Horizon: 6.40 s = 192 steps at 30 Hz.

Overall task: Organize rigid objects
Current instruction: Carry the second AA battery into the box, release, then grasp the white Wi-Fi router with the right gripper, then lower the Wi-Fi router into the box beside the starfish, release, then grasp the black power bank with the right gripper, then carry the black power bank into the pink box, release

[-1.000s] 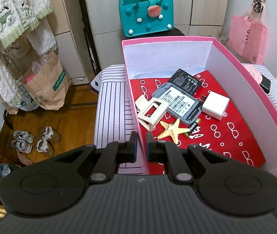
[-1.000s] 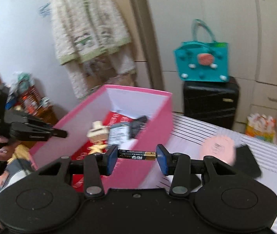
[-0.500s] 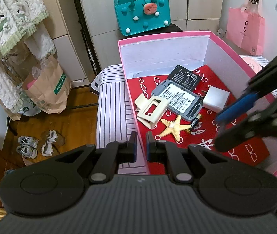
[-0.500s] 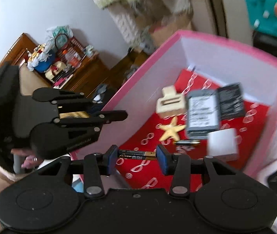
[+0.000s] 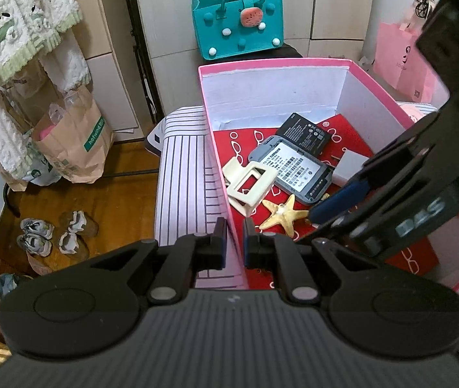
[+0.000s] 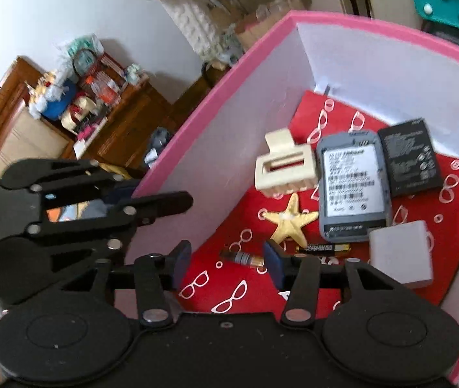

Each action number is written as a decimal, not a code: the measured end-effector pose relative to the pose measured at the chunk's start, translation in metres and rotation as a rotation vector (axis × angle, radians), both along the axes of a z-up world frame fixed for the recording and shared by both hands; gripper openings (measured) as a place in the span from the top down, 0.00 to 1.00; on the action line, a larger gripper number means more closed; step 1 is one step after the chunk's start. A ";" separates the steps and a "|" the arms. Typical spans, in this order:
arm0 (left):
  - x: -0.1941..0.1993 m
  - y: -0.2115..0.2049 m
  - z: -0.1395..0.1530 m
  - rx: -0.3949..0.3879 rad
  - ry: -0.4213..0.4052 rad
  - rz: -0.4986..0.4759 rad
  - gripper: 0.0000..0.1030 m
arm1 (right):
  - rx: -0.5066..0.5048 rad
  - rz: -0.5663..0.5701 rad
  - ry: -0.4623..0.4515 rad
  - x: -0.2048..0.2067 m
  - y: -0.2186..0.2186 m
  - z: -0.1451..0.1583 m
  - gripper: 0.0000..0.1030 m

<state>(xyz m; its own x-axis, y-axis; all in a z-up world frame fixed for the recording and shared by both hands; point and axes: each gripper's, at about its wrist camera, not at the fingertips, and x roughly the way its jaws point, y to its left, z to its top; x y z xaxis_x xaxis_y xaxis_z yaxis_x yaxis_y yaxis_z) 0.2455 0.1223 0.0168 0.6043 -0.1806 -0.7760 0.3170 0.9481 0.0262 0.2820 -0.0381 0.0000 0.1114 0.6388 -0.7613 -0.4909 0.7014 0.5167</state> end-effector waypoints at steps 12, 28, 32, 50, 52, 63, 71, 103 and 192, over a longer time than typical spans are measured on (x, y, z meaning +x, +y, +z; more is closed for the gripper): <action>-0.003 0.004 0.000 -0.030 -0.003 0.029 0.92 | 0.119 -0.164 -0.366 -0.059 -0.121 0.072 0.37; -0.006 -0.001 0.000 -0.020 -0.007 0.094 0.94 | -0.133 -0.288 -0.480 -0.089 -0.224 0.006 0.37; -0.006 -0.003 -0.003 -0.010 0.003 0.102 0.94 | -0.156 -0.185 -0.463 -0.076 -0.214 -0.015 0.37; -0.004 -0.004 -0.002 0.001 0.002 0.106 0.95 | -0.337 0.033 -0.483 -0.036 -0.169 -0.051 0.34; -0.004 -0.004 -0.002 0.004 0.002 0.102 0.95 | -0.346 0.021 -0.468 -0.034 -0.167 -0.050 0.36; -0.007 -0.013 -0.003 0.063 -0.019 0.059 0.95 | -0.291 -0.079 -0.418 -0.043 -0.169 -0.020 0.36; -0.010 -0.013 -0.004 0.074 -0.041 0.030 0.95 | -0.220 -0.100 -0.518 -0.059 -0.166 0.037 0.36; -0.008 0.004 -0.004 -0.001 -0.033 0.005 0.92 | -0.244 0.410 -0.241 -0.027 -0.014 0.001 0.36; -0.027 0.001 -0.006 0.013 0.089 0.121 0.96 | -0.380 -0.521 -0.400 -0.034 -0.294 -0.051 0.34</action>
<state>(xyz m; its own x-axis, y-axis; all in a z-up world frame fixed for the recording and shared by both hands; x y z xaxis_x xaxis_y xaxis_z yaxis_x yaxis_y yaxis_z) 0.2183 0.1231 0.0104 0.5497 -0.1004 -0.8293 0.2025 0.9792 0.0157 0.2478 -0.3321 -0.0511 0.6409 0.1300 -0.7566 -0.1463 0.9882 0.0459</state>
